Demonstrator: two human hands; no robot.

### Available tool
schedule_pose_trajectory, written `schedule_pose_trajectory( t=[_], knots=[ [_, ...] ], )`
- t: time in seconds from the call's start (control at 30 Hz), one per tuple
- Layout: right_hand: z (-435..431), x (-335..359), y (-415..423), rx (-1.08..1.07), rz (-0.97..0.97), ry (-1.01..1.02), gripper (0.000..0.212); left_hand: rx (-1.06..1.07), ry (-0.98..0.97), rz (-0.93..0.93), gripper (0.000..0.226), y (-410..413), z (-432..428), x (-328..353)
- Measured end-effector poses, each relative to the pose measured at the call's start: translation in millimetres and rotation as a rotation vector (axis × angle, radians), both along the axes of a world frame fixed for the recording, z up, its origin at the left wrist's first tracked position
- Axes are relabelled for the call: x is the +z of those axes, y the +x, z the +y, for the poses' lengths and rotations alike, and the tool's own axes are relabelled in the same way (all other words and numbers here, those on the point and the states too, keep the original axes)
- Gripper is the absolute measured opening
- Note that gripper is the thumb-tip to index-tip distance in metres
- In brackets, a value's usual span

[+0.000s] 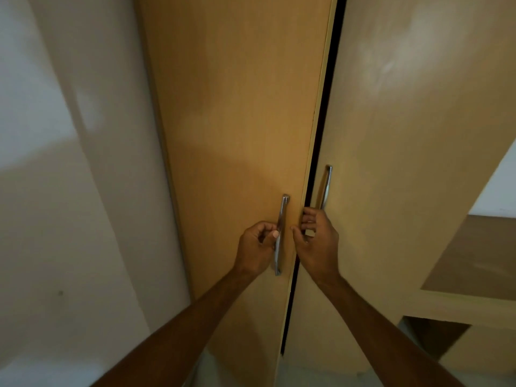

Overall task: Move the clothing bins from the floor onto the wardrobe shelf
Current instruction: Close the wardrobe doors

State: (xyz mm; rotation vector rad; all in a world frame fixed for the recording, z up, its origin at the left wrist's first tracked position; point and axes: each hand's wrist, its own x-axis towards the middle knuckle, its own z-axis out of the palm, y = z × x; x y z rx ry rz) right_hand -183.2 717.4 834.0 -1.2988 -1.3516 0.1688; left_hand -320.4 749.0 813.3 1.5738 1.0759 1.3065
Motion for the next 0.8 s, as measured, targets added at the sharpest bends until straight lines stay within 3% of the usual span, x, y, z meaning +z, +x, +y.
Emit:
schedule_pose_trajectory(
  t=[0.23,0.37,0.5,0.8],
  knots=[
    [58,1,41,-0.009,0.006,-0.005,0.042,0.013,0.027,0.030,0.011,42,58,-6],
    [89,4,62,-0.093,-0.176,0.008,0.047,0.008,0.027,0.046,0.007,63,89,-6],
    [115,10,83,-0.318,-0.422,0.017,0.072,0.031,0.040,0.054,0.011,80,116,-6],
    [157,15,102,-0.508,-0.607,-0.099,0.102,0.110,0.059,0.044,0.015,102,151,-3]
  ],
)
